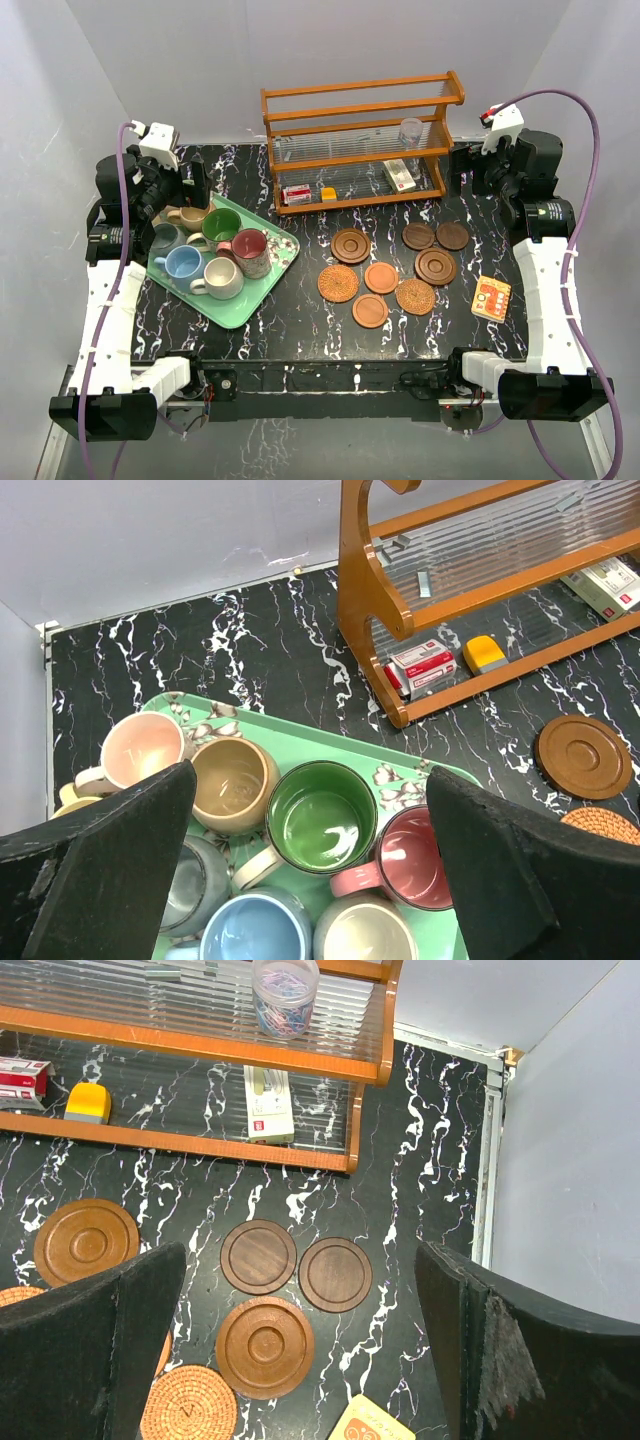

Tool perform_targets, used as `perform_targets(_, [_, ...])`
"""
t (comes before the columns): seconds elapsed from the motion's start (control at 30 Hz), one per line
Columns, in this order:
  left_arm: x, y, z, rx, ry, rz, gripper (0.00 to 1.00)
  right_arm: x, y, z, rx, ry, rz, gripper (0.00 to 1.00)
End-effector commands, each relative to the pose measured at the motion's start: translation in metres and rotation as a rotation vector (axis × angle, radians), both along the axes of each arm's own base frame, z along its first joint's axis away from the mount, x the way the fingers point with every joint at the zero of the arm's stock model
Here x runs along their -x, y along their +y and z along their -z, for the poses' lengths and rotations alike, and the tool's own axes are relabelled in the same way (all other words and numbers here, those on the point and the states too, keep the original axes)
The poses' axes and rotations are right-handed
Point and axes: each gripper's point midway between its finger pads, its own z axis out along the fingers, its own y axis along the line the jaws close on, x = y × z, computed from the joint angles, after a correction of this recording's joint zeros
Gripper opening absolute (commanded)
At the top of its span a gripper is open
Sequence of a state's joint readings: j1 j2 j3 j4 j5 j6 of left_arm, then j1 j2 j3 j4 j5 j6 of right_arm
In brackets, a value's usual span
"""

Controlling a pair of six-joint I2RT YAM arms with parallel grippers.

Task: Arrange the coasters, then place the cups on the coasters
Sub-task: Move the coaster to the center of the board.

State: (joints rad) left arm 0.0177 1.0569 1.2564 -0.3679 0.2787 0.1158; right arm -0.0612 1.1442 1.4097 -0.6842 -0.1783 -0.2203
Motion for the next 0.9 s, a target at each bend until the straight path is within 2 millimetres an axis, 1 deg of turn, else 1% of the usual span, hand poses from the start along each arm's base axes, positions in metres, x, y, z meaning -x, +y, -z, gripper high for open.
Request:
perform_targets(0.0, [0.006,-0.004,-0.005,0.005,-0.017,0.029,0.99,0.002,-0.001,-0.018,0.002,-0.064,0.009,0.98])
perform_targets(0.37, [0.009,-0.008,-0.002,0.012,-0.014,0.052,0.99,0.002,-0.002,-0.015,0.002,-0.040,0.013,0.98])
perform_targets(0.5, [0.012,-0.012,0.000,0.018,-0.009,0.074,0.99,0.000,-0.005,-0.002,0.009,0.027,0.028,0.98])
perform_targets(0.63, [0.019,-0.027,0.001,0.038,0.002,0.165,0.99,-0.004,-0.010,0.012,0.024,0.101,0.057,0.98])
perform_targets(0.77, [0.023,-0.035,0.009,0.035,0.019,0.223,0.99,-0.006,-0.019,0.021,0.060,0.136,0.109,0.98])
perform_targets(0.87, [0.025,-0.036,0.016,0.025,0.032,0.242,0.99,-0.006,-0.019,0.029,0.089,0.151,0.105,0.98])
